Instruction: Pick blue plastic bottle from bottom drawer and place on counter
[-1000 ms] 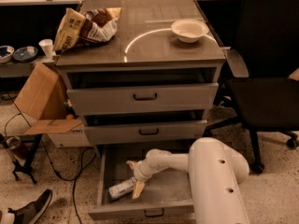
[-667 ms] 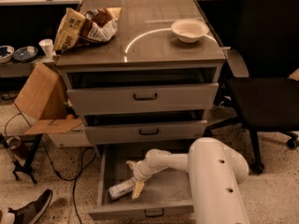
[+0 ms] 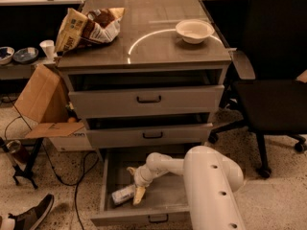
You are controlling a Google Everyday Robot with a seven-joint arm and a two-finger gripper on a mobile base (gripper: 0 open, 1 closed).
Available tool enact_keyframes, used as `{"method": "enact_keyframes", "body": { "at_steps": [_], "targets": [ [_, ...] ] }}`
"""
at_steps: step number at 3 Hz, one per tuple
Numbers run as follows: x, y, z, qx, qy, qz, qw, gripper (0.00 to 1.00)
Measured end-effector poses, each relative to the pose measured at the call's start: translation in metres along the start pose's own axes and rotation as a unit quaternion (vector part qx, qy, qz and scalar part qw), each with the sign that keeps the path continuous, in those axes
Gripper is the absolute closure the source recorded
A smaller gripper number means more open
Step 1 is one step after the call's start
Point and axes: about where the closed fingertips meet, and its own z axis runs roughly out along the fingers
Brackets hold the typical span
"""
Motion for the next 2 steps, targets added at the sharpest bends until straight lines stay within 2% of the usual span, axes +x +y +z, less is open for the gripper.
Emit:
{"method": "enact_keyframes", "body": {
  "at_steps": [1,2],
  "targets": [
    [0.002,-0.001,0.017,-0.017,-0.007,0.004,0.9998,0.01],
    [0.007,0.001,0.028,-0.028,-0.014,0.013,0.9994,0.17]
  ]
}}
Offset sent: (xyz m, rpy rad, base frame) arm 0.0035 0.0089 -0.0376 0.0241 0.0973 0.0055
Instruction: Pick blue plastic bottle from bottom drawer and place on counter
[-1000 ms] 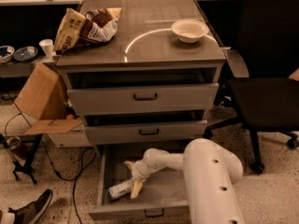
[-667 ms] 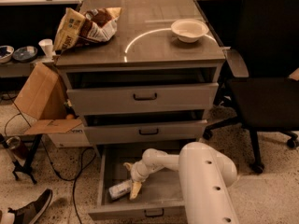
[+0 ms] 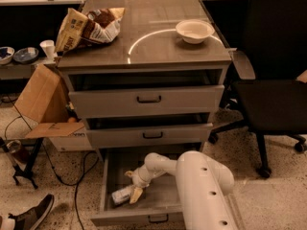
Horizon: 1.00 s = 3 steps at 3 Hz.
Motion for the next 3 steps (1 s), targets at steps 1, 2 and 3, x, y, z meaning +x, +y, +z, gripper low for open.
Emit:
{"method": "enact_keyframes", "body": {
  "at_steps": [1,2,3],
  "targets": [
    [0.006,0.001,0.004,-0.003,-0.006,0.009,0.9999,0.40],
    [0.011,0.002,0.000,0.001,-0.011,0.017,0.9998,0.63],
    [0.015,0.002,-0.013,-0.002,-0.021,0.016,0.9997,0.86]
  ]
}}
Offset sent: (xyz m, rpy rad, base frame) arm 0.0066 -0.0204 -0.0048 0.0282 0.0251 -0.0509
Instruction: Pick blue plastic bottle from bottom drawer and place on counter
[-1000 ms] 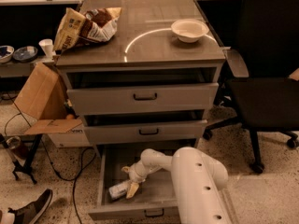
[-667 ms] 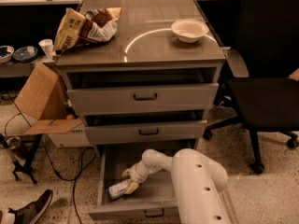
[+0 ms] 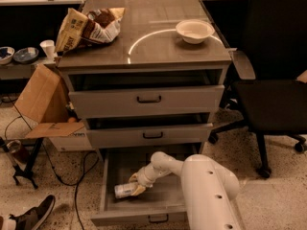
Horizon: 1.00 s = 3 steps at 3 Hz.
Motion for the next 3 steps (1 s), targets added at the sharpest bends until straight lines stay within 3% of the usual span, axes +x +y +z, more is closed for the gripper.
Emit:
{"method": "enact_keyframes", "body": {
  "at_steps": [1,2,3],
  "targets": [
    [-0.011,0.000,-0.041,0.014,-0.033,-0.009,0.9993,1.00],
    [-0.035,0.008,-0.114,0.042,-0.083,-0.024,0.9954,1.00],
    [-0.076,0.026,-0.220,0.085,-0.138,-0.054,0.9854,1.00]
  ]
}}
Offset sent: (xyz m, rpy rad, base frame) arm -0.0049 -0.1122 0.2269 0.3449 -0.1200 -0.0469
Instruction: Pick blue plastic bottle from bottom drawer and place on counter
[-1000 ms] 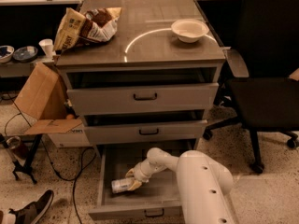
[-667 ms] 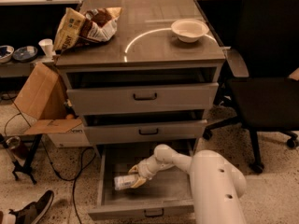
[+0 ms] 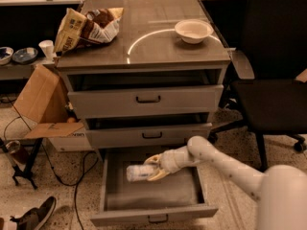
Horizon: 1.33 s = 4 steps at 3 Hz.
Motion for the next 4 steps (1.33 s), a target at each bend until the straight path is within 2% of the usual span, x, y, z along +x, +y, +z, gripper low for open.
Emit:
{"method": "enact_keyframes", "body": {
  "at_steps": [1,2,3,4],
  "targets": [
    [-0.051,-0.005,-0.059,0.022,-0.018,-0.024,0.9993,1.00],
    [-0.144,-0.026,-0.120,0.051,-0.006,-0.073,0.9960,1.00],
    [-0.224,-0.048,-0.162,0.078,0.020,-0.118,0.9898,1.00],
    [-0.308,-0.075,-0.194,0.106,0.055,-0.154,0.9808,1.00]
  ]
}}
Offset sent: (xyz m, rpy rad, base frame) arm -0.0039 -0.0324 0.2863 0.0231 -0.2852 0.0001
